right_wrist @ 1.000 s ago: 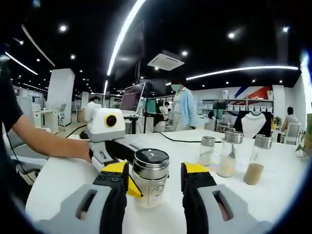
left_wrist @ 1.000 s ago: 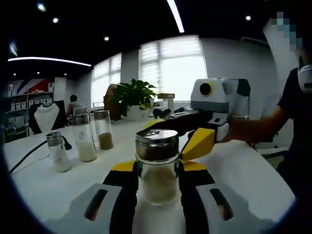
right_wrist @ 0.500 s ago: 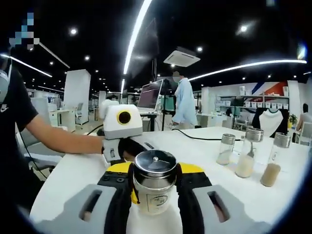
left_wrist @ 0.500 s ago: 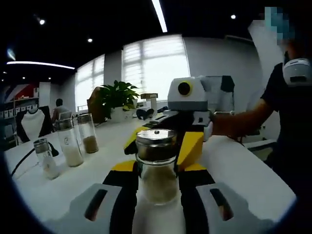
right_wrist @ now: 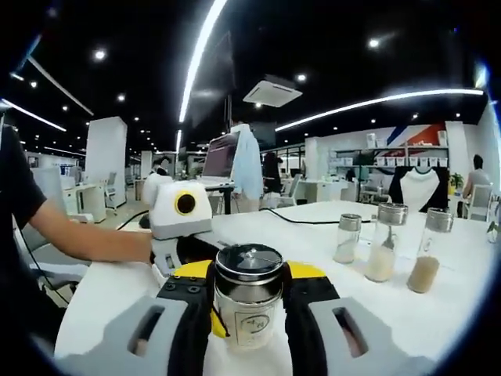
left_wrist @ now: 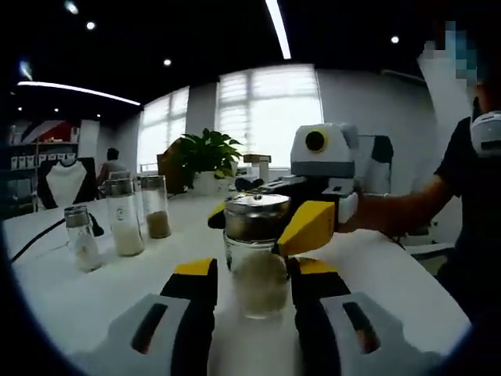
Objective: Rotate the seasoning bottle until the label or dispensing opening points toward the visible target arrow and the bottle remains upright within the marked orientation range
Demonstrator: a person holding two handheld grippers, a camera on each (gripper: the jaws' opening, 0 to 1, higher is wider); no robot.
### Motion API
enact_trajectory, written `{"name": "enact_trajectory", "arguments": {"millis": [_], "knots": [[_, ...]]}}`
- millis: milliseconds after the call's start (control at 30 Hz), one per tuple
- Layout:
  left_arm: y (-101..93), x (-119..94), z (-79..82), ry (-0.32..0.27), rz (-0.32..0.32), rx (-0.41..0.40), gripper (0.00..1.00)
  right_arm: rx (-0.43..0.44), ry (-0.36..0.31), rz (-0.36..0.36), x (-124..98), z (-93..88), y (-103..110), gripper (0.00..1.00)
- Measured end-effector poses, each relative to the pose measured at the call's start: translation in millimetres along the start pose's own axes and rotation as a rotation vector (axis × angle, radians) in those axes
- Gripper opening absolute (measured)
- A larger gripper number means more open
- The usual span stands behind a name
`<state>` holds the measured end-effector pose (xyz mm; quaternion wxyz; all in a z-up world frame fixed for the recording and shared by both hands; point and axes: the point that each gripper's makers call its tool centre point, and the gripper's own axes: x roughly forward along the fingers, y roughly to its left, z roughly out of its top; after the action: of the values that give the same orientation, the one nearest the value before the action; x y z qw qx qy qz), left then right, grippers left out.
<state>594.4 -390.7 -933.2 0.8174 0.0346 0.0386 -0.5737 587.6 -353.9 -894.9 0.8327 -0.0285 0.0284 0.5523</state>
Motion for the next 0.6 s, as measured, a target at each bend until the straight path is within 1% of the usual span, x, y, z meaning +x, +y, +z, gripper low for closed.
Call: {"name": "enact_trajectory", "arguments": {"millis": [100, 133, 233, 267, 333, 400, 433, 500, 533, 600], "knots": [[3.4, 2, -10.8, 0.053, 0.038, 0.051, 0.44, -0.006, -0.014, -0.028, 3, 9.5, -1, 0.31], [3.2, 3, -11.8, 0.056, 0.044, 0.058, 0.44, -0.004, -0.014, -0.033, 4, 11.7, -4, 0.31], [7.2, 4, -12.0, 0.057, 0.071, 0.048, 0.43, 0.007, -0.006, -0.082, 6, 17.0, -12, 0.31], [10.6, 3, -11.2, 0.054, 0.09, 0.042, 0.43, 0.006, -0.01, -0.092, 7, 18.2, -14, 0.32], [13.9, 2, -7.5, 0.034, 0.11, 0.034, 0.43, 0.006, -0.004, -0.14, 9, 19.1, -24, 0.32], [20.1, -1, -1.1, -0.004, 0.149, -0.012, 0.41, 0.002, 0.004, -0.173, 10, 17.8, -29, 0.32], [21.8, -1, -0.9, -0.008, 0.158, -0.025, 0.42, 0.008, 0.002, -0.19, 11, 17.2, -29, 0.32], [25.6, -2, -1.8, -0.003, 0.185, -0.019, 0.42, 0.022, -0.012, -0.219, 13, 18.8, -33, 0.32], [28.8, -3, -0.9, -0.008, 0.207, -0.023, 0.42, 0.023, -0.022, -0.237, 14, 20.4, -35, 0.32], [31.9, -3, 0.9, -0.02, 0.233, -0.038, 0.41, 0.024, -0.037, -0.27, 15, 23.6, -38, 0.32]]}}
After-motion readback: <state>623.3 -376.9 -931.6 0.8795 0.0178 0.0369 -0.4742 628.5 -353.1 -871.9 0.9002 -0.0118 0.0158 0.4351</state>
